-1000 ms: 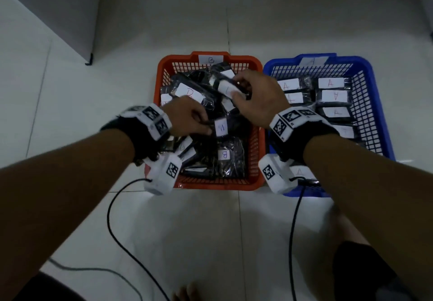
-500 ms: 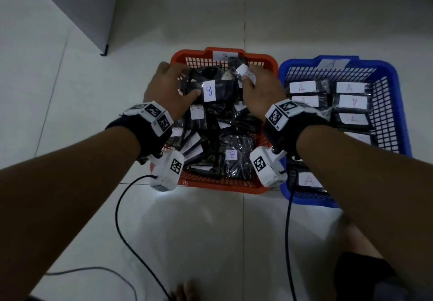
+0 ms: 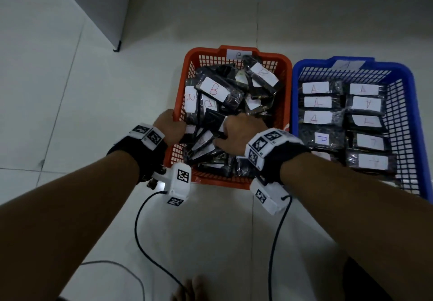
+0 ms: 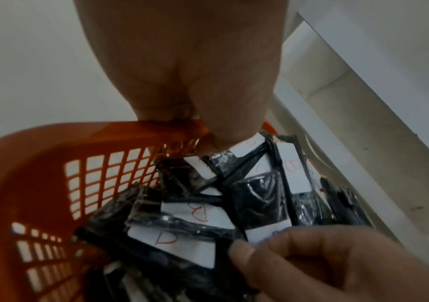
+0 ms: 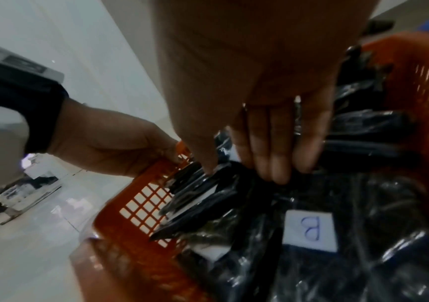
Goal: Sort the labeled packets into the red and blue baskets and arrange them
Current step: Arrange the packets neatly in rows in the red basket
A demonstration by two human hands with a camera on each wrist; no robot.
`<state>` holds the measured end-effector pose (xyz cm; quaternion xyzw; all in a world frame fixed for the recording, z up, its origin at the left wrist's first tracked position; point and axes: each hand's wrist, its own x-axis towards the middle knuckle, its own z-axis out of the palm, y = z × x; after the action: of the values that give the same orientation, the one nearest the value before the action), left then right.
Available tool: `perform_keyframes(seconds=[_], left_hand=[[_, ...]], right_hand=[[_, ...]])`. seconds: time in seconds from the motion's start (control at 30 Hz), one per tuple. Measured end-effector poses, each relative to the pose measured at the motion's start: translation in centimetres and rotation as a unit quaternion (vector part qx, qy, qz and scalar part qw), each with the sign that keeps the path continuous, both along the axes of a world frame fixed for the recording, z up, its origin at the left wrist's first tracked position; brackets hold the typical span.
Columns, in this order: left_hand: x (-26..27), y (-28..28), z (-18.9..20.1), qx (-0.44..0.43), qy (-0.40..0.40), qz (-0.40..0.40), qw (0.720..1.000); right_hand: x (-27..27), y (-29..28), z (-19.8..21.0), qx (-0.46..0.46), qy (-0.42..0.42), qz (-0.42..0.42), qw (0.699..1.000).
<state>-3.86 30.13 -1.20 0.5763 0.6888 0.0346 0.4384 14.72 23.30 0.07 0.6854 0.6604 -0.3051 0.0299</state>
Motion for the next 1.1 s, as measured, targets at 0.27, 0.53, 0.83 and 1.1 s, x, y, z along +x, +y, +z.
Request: perform_keyframes(seconds=[0.27,0.53,0.83,1.1], left_hand=[[-0.4,-0.4,-0.3,0.016,0.029,-0.042,0.999],[0.2,-1.5,0.7,0.102,0.091,-0.072,0.988],[0.6,-2.2,2.0,0.197,0.063,-0.338,0.918],[2.2,-1.6,1.8,0.180,0.057,-0.312,0.931]], right_hand=[[-1.0,0.1,-3.1,-0.072,0.123,-0.193,0.971],[-0.4,0.4,-3.2,-0.125,0.150,-0.208,0.959],[-0.3,0.6,-2.2,-0.150,0.278,-0.272,0.909],[0.8,0.1,1.5,0.147,0.222,-0.274,0.924]])
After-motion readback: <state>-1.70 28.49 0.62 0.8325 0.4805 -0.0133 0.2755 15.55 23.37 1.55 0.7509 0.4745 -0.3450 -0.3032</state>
